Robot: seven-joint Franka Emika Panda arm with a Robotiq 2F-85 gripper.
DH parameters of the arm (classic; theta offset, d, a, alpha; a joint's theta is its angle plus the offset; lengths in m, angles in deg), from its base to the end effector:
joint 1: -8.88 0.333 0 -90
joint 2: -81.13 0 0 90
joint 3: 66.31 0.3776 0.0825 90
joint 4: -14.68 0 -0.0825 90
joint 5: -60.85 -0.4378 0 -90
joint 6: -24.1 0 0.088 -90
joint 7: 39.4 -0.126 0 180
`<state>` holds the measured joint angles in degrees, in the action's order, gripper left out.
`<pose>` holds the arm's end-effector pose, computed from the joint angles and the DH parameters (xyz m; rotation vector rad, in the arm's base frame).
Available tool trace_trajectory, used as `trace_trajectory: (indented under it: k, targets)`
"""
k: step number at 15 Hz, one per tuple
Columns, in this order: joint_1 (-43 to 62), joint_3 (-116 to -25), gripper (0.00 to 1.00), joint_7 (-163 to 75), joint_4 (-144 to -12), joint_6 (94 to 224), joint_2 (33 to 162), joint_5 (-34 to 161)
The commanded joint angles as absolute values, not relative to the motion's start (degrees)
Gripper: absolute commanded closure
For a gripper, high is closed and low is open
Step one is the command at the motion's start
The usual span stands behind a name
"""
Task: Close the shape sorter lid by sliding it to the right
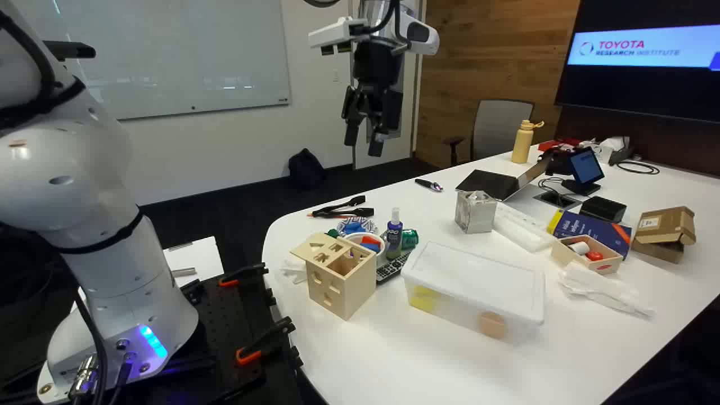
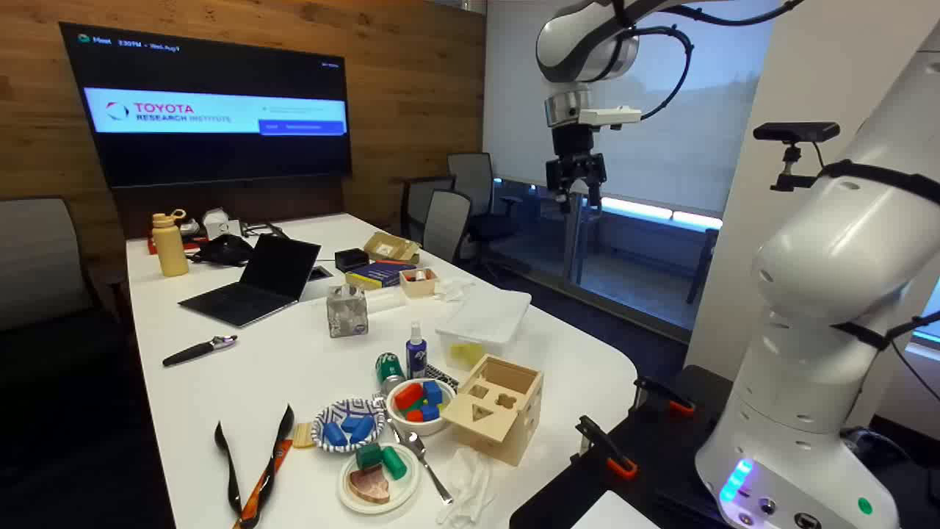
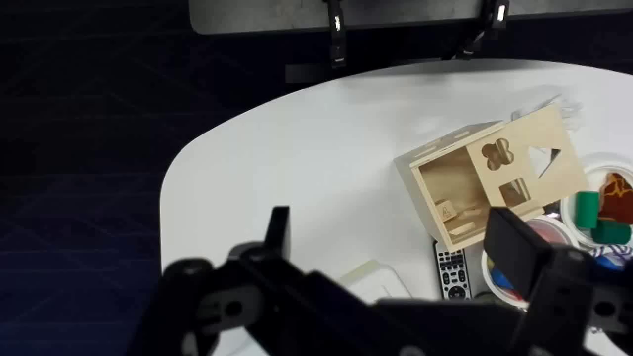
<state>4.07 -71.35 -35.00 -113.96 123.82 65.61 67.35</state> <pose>0.4610 -0.0946 0.4798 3.0614 -0.0870 -0.3739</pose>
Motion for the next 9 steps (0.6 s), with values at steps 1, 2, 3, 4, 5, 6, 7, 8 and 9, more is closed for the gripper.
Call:
trace_trajectory:
  k: [1,2,3,4,5,6,7,8,9]
  targets:
    - [4.1,-71.4,0.0,-35.0,-113.9,123.7,65.6,67.4]
    - [4.1,-71.4,0.0,-35.0,-113.9,123.7,65.6,67.4]
    - [4.1,-71.4,0.0,-35.0,-113.9,123.7,65.6,67.4]
    - [4.1,-71.4,0.0,-35.0,-113.9,123.7,65.6,67.4]
    - [4.2,-70.9,0.0,-36.8,-113.8,123.9,66.1,67.4]
    - [4.4,-70.0,0.0,-40.4,-113.9,124.2,66.7,67.3]
    - [4.6,-69.3,0.0,-43.7,-113.9,124.4,67.1,66.7]
    - [5.3,-68.0,0.0,-48.0,-114.1,124.9,67.8,65.7]
    - [6.0,-66.5,0.0,-51.7,-114.4,126.0,68.3,64.9]
